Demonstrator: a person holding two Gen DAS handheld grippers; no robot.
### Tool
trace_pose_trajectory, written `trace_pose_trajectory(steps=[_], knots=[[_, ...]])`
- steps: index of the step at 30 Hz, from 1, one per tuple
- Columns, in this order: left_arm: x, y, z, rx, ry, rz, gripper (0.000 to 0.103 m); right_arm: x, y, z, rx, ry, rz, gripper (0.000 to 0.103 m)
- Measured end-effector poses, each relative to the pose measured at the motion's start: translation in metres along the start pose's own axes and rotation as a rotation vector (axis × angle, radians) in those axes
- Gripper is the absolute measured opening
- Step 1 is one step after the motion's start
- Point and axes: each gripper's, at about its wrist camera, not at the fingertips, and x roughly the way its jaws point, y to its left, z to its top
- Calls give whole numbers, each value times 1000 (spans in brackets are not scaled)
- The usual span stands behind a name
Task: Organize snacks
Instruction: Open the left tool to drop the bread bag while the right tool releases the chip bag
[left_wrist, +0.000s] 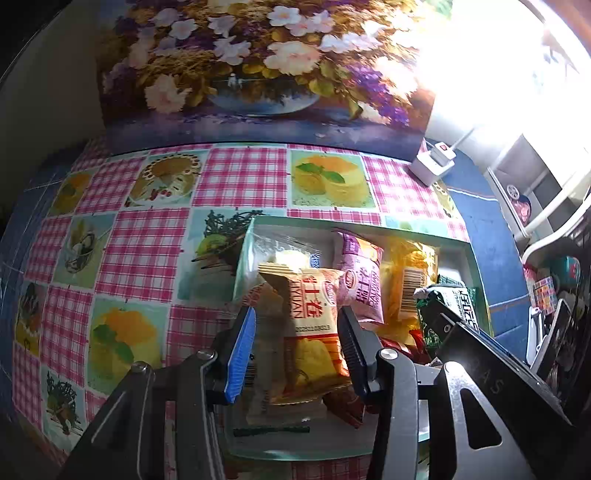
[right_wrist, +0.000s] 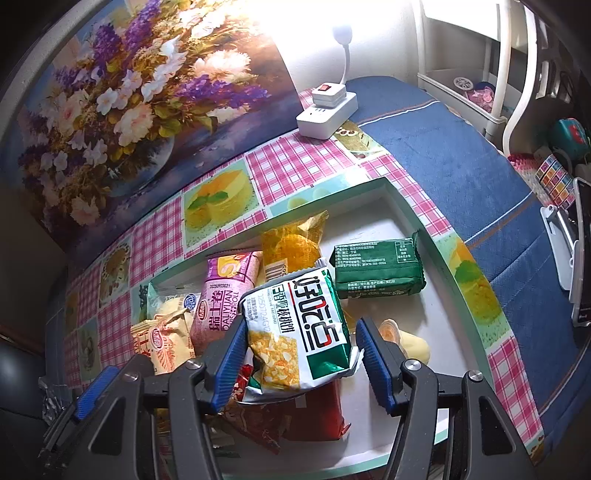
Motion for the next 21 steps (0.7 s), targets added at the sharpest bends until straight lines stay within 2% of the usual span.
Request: trace_pose_trajectory(steps=[7, 8, 9, 11, 17, 21], knots=[[-5, 19, 2, -61, -22, 72, 50, 2, 5, -2, -21, 9, 2, 64], [-5, 23, 2, -70, -23, 86, 56, 3, 7, -2, -28, 11, 2, 64], [-5, 26, 2, -77, -24, 94, 70, 3, 8, -2, -31, 12, 3, 64], [-4, 34, 2, -105, -25, 109, 78, 4, 10, -3, -37, 14, 2, 64], [1, 46, 1, -152, -10, 154, 78, 7, 10, -3, -49, 27, 1, 65], [3, 51, 1, -171, -6, 166, 78, 6, 11, -2, -59, 16, 0, 72]])
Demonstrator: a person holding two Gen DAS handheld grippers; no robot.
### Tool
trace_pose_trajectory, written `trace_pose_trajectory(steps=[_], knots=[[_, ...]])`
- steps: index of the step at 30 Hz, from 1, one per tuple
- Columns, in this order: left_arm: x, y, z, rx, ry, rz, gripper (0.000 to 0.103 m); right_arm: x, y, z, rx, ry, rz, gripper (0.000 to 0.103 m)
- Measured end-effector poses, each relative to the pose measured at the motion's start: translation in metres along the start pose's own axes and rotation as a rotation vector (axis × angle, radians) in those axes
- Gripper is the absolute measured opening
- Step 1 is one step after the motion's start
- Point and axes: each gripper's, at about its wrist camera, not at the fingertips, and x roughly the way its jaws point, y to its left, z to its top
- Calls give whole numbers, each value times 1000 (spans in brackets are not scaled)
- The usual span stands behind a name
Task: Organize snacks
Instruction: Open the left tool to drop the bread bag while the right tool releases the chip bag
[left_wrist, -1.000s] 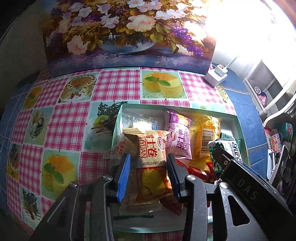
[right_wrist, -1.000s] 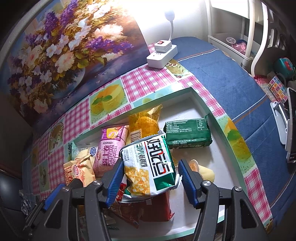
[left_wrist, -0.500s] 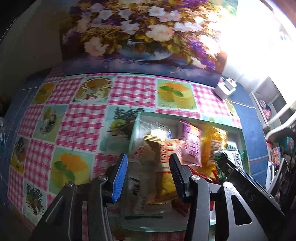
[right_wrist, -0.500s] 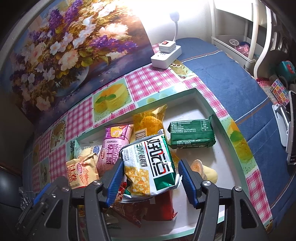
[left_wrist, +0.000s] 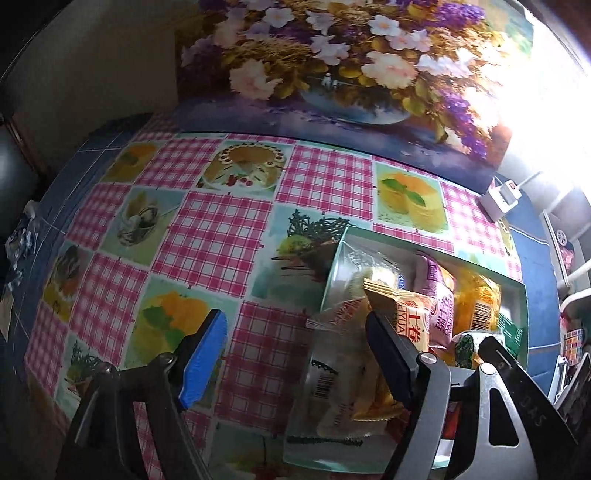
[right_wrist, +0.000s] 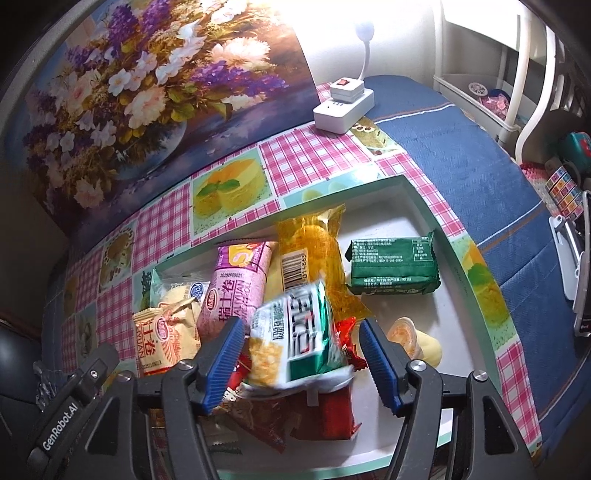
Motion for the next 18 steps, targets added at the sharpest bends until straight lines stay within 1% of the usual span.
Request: trace_pose_trajectory(steps=[5, 6, 7, 8, 9, 14, 18], knots=[[6, 5, 1, -27, 10, 21, 79, 0, 0, 0, -7, -8, -2, 77], [7, 6, 0, -33, 14, 30, 85, 0, 0, 1, -11, -11, -4, 82], [9, 8, 0, -39, 16, 37, 91, 0, 1, 1, -16, -15, -10, 93], [10, 9, 0, -44, 17, 42, 99, 0, 1, 0, -20, -19, -14, 100], [11, 11, 0, -51, 15, 47, 99, 0, 1, 0, -24, -25, -19, 103], [15, 15, -1, -59, 16, 70, 99, -1, 0, 1, -32, -33, -17, 103], [23, 15, -2, -52, 35, 100, 99, 0, 0, 1, -36, -35, -17, 103]])
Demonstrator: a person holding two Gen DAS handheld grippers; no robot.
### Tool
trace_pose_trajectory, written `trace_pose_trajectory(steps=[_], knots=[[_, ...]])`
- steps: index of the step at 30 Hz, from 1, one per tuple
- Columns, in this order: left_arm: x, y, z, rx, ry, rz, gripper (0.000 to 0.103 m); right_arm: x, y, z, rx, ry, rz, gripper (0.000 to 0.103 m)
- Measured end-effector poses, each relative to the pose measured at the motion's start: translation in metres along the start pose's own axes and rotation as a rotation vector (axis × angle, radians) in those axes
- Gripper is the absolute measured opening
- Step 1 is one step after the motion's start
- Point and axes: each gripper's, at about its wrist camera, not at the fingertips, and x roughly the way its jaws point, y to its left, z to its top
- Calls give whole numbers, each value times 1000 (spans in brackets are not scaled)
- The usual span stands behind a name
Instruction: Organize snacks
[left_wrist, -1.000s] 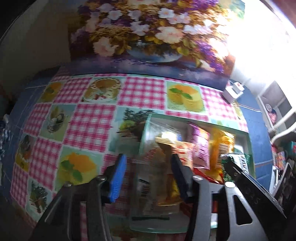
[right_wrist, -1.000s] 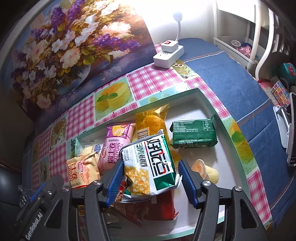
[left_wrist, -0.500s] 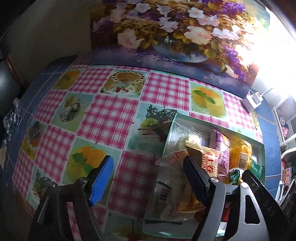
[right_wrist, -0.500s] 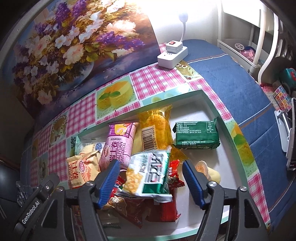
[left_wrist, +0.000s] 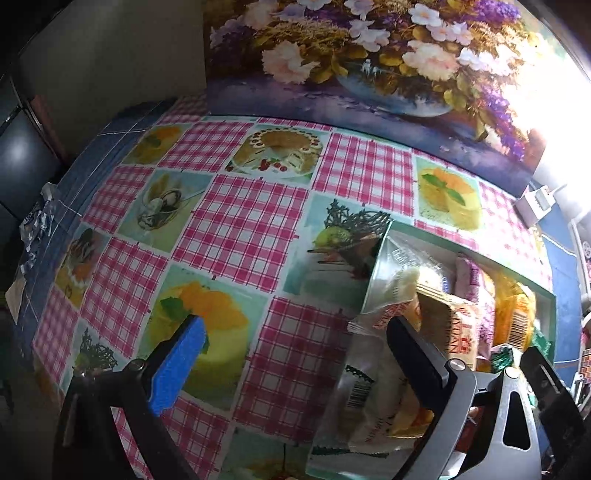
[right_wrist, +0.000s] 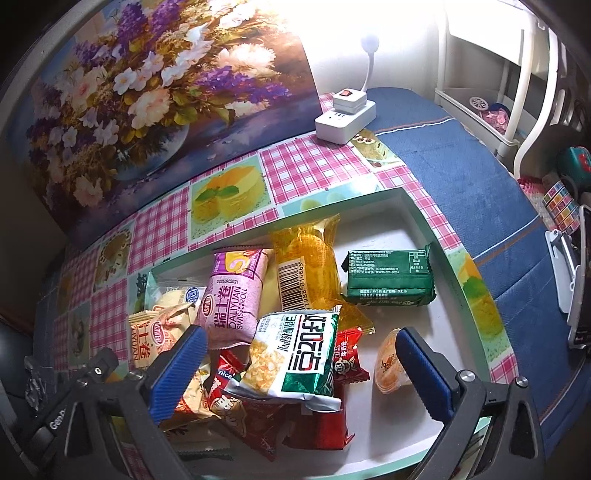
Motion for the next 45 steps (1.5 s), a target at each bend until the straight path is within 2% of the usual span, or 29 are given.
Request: trace_pose_trajectory(steps=[6, 24, 29, 35, 45], knots=[[3, 3, 1, -18, 5, 1, 99, -1, 1, 0, -3, -9, 1, 103], [-5, 6, -4, 11, -15, 14, 99, -9, 14, -6, -33, -30, 5, 103], [-14, 12, -10, 32, -31, 29, 99, -19, 23, -20, -71, -55, 1, 103], [-25, 30, -24, 34, -55, 80, 99, -36, 33, -37, -108, -97, 5, 103], [-50, 45, -45, 62, -112, 60, 99, -46, 38, -63, -149, -95, 4, 103]])
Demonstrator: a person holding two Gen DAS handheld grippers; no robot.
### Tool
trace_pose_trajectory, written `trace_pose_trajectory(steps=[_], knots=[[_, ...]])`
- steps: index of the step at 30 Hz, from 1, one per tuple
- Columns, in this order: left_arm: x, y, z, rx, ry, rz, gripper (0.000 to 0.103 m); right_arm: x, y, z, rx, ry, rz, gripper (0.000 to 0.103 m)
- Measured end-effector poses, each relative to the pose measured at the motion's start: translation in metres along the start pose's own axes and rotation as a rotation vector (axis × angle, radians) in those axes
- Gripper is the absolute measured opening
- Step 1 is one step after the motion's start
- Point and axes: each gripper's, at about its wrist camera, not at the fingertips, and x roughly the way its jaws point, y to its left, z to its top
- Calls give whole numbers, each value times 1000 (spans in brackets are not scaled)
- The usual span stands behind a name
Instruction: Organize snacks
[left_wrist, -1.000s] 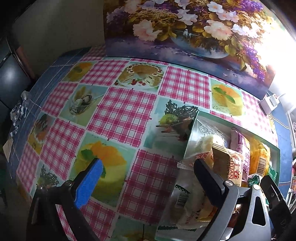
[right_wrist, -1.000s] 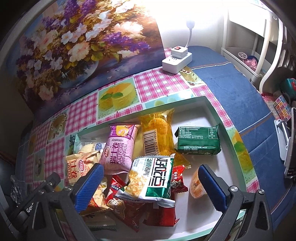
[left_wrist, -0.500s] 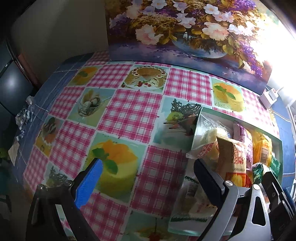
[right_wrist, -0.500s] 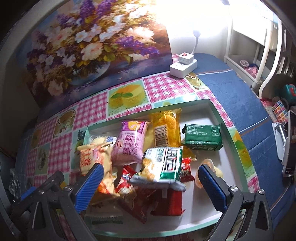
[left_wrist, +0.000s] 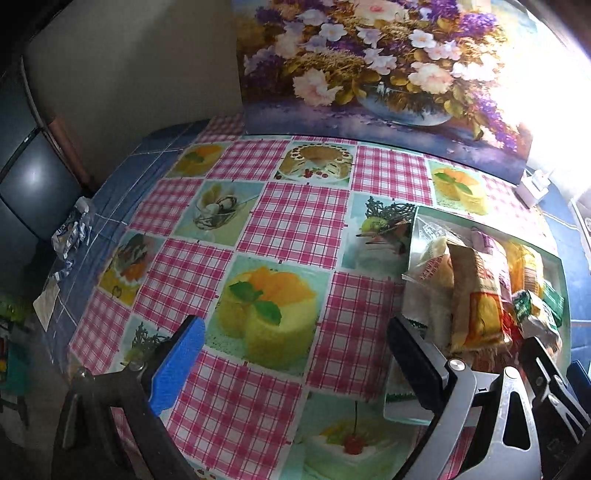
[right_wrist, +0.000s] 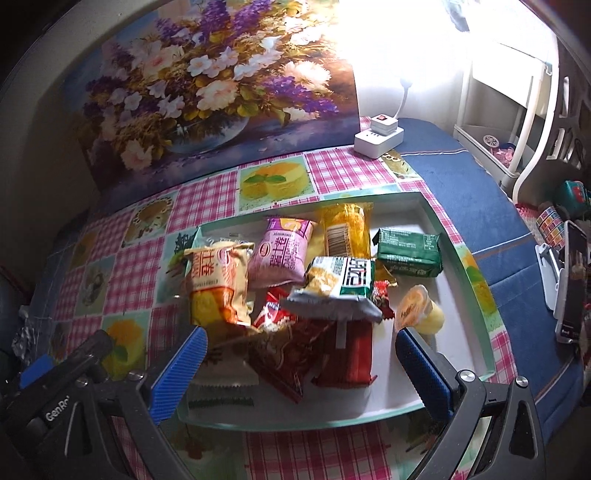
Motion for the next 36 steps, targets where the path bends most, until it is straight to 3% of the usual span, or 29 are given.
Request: trace_pose_trajectory(steps=[22, 36], knots=[[-26, 13, -31, 104, -29, 53, 99, -22, -6, -30, -28, 0, 31, 103], [-45, 27, -38, 89, -73, 43, 99, -42, -9, -35, -36, -38, 32, 103]])
